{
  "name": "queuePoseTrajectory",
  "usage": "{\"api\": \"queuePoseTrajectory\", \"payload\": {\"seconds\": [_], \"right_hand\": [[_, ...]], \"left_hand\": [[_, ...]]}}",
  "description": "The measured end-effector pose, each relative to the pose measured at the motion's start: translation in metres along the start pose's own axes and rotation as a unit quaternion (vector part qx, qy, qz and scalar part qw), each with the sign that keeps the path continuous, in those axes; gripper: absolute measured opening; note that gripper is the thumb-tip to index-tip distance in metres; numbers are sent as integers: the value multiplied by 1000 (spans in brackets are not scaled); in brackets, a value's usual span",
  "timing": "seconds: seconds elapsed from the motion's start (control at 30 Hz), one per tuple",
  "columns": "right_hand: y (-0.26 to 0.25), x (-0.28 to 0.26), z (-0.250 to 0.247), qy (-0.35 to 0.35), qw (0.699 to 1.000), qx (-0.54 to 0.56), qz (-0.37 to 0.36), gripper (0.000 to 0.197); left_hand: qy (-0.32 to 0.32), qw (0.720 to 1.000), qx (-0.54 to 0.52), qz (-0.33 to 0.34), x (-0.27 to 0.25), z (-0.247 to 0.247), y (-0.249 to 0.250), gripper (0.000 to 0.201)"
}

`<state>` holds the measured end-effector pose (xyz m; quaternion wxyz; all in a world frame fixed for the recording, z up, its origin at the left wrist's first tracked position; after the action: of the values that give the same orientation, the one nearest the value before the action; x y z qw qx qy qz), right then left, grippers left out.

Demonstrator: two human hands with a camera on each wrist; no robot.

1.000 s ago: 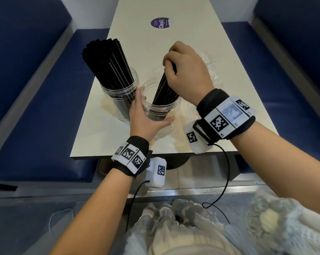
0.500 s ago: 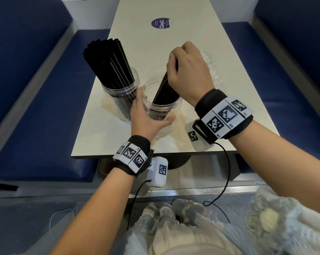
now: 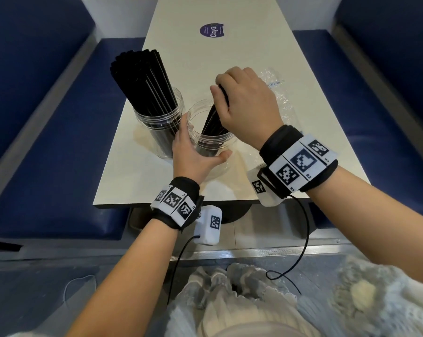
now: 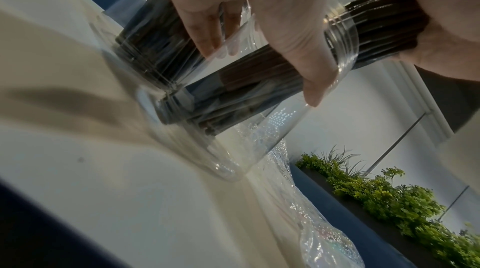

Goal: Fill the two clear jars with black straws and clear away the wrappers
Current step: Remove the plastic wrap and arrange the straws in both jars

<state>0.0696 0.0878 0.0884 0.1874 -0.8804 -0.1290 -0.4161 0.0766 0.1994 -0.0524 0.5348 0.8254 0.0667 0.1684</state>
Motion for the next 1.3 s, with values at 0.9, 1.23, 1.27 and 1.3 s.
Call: {"api": "queuePoseTrajectory", "payload": {"seconds": [0.9,1.23,1.27,1.3], "right_hand": [[30,11,26,-79,993,-52,69,54],[34,14,31,-126,990,-48,53,49],[35,15,32,-132,989,-47,55,52],[35,15,34,-139,988,-46,55,53]], "left_hand": [[8,996,76,-41,10,17,2,101],[10,994,98,-47,12,18,4,103],[9,994,98,-49,12,19,4,102],[10,994,96,-50,13,19,4,101]]}}
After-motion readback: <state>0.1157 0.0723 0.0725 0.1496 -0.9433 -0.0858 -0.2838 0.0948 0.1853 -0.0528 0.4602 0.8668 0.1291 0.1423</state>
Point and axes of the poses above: each hand's wrist, its own x-axis towards the middle knuckle, its own z-axis out of the palm, y = z × x, the point moved 9 cm from there along x, towards the middle knuckle, and after that the axes turned 13 degrees about y, right-handed, at the moved point
